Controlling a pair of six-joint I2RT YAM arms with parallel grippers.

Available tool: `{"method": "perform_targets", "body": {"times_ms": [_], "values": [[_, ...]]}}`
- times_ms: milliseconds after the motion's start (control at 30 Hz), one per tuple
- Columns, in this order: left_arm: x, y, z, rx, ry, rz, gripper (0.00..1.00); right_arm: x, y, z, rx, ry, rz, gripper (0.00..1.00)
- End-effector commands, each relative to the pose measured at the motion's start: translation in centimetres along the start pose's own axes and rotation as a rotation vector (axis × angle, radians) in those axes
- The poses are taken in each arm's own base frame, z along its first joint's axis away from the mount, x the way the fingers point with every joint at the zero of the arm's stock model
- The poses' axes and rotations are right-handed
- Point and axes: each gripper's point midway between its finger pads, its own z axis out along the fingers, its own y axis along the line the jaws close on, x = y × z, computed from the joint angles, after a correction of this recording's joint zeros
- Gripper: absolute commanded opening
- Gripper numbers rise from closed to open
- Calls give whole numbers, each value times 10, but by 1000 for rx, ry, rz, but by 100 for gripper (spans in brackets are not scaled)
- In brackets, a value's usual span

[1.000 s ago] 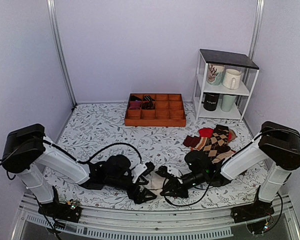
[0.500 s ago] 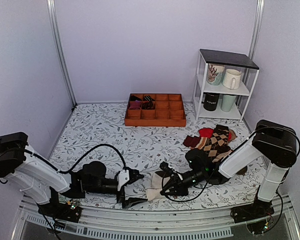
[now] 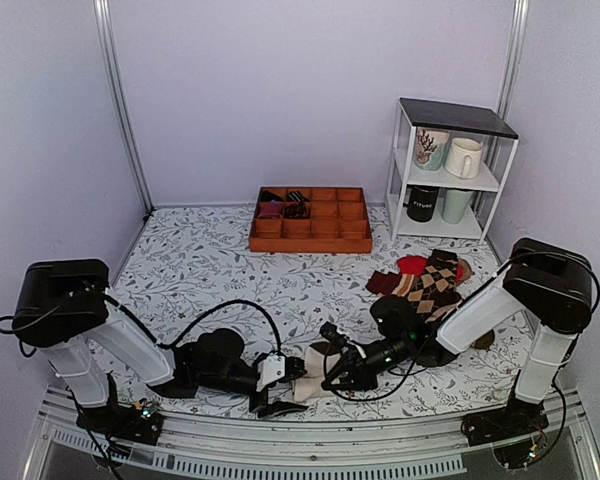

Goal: Roll the socks
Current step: Roll the sock at the center of the board.

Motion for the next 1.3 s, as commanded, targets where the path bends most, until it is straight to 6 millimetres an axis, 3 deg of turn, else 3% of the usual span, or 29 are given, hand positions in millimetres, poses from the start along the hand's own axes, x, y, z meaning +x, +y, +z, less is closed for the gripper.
{"method": "perform_targets", "body": {"times_ms": [0,167,400,533,700,800,867,933,1033,1200,1267], "values": [[2,3,6,-21,-1,0,74,77,-22,-4,85,221,210,9],[11,14,3,-88,16,-17,74,78,-22,-5,85,221,213,9],[4,15,2,-88,-11,-15,68,78,-23,-4,83,227,219,9],[4,12,5,-64,-16,-20,43,78,-24,-3,82,232,226,9],[11,7,15,-6,16,-61,26,81,-24,-2,83,239,236,9],[16,4,18,26,45,-105,0,80,-24,-3,83,240,239,9],[23,2,21,50,86,-152,0,77,-24,-4,95,235,233,10],[30,1,23,64,144,-217,0,69,-26,-8,129,222,220,11],[37,-5,23,94,226,-322,0,47,-30,-20,220,170,180,27],[60,-11,16,125,388,-508,0,-11,-20,-51,328,16,59,47],[68,-13,14,142,430,-563,0,-30,-15,-63,363,-44,17,51]]}}
